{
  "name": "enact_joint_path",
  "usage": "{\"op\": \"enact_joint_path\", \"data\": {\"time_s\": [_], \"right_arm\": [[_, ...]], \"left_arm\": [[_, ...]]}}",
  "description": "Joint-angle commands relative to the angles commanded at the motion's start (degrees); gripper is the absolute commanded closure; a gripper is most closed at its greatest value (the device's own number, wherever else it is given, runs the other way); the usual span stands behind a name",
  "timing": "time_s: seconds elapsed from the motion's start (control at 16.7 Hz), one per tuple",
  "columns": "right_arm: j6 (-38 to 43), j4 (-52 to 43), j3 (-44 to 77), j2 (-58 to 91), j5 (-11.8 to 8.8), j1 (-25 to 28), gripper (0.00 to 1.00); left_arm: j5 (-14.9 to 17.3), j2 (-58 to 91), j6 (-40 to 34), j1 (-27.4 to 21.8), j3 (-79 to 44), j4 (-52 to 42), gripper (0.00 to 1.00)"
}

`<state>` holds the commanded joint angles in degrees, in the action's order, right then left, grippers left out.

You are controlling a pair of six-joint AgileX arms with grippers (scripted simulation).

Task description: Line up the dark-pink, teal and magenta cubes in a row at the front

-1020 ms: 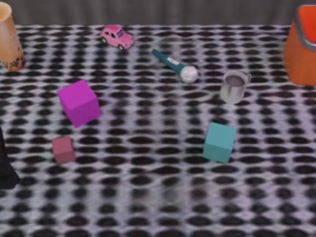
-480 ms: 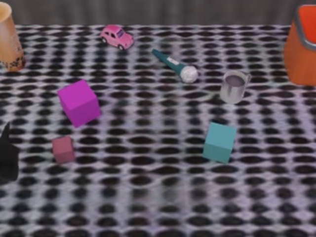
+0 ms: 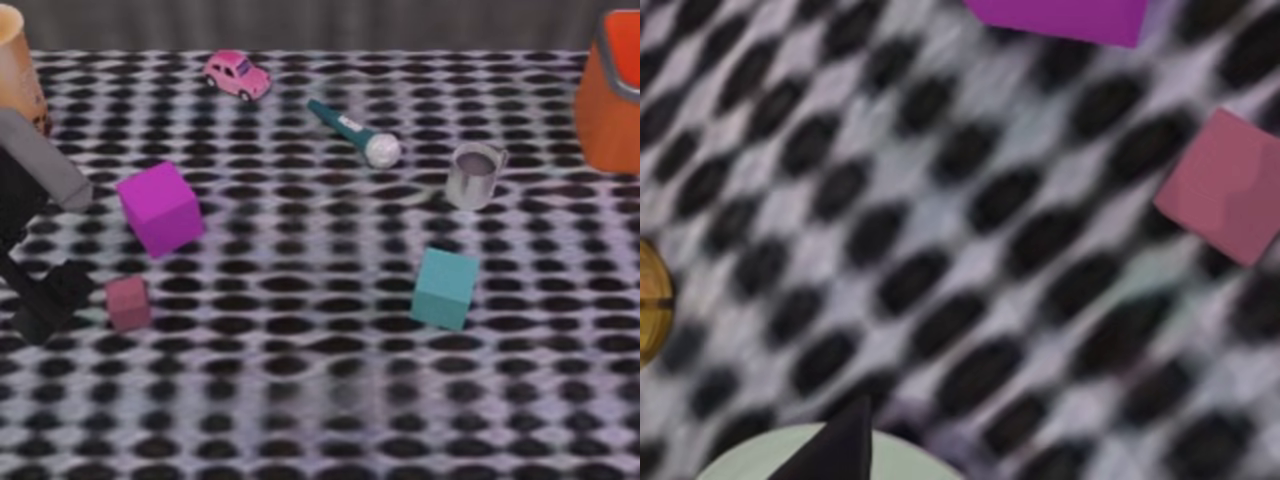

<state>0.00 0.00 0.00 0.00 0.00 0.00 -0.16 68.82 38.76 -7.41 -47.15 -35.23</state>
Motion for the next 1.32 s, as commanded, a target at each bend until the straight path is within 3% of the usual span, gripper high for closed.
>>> {"op": "enact_joint_path", "data": {"time_s": [0.3,0.6,1.08,1.32], "right_arm": [[0.00,0.00,0.00,0.00,0.00,0.00,0.00],[0.00,0.00,0.00,0.00,0.00,0.00,0.00],[0.00,0.00,0.00,0.00,0.00,0.00,0.00],[0.00,0.00,0.00,0.00,0.00,0.00,0.00]], "left_arm": [[0.04,23.78,13.81,-2.74,-16.79,-12.57,0.00],[0.18,39.12,22.67,-4.50,-28.14,-20.10,0.00],[0.21,42.06,24.48,-4.59,-30.31,-21.27,0.00],[0.25,45.36,24.64,-4.76,-27.14,-14.87,0.00]]}}
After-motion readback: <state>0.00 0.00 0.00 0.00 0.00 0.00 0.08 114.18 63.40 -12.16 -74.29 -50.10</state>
